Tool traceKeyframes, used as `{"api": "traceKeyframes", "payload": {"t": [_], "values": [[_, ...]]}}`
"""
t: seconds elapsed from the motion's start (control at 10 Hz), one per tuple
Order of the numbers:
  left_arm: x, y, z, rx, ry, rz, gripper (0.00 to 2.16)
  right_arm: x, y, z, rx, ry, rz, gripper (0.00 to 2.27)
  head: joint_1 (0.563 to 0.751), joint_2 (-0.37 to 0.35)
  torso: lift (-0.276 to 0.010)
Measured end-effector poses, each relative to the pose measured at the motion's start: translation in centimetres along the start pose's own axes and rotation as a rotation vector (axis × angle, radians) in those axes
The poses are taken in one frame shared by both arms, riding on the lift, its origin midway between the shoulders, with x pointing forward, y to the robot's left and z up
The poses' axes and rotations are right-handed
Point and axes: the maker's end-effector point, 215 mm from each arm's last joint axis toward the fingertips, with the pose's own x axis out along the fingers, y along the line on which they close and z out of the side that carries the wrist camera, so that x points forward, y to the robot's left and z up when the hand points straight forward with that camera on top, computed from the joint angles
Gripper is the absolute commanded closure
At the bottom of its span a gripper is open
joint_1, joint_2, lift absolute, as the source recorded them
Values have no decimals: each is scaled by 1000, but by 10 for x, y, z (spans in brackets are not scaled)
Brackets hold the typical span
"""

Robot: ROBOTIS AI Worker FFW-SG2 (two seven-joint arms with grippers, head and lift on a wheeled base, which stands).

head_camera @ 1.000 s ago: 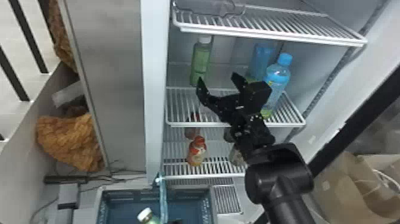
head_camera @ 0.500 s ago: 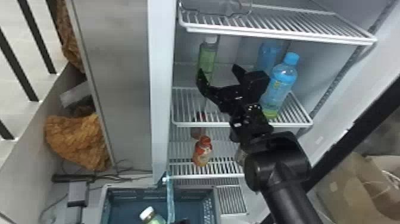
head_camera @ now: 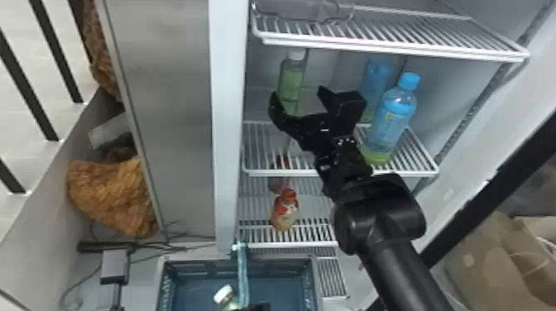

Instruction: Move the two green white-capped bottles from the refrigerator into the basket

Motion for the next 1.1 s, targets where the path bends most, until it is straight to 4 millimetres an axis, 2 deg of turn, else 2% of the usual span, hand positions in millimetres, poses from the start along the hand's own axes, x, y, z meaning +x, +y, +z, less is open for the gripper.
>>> {"api": "traceKeyframes", "payload": {"t": [0.2,0.5,0.9,1.1], "values": [[0,0,1,2,0,0,1200,7,4,-3,-1,11,-3,33,695,-152,-4],[0,0,2,4,-1,0,1200,17,-5,-11,-13,38,-24,33,695,-156,-4],[2,0,5,10,3,0,1200,38,-8,-4,-33,44,-20,33,695,-151,-4],[4,0,6,11,4,-2,1200,45,-15,-9,-37,60,-31,33,695,-156,-4]]}}
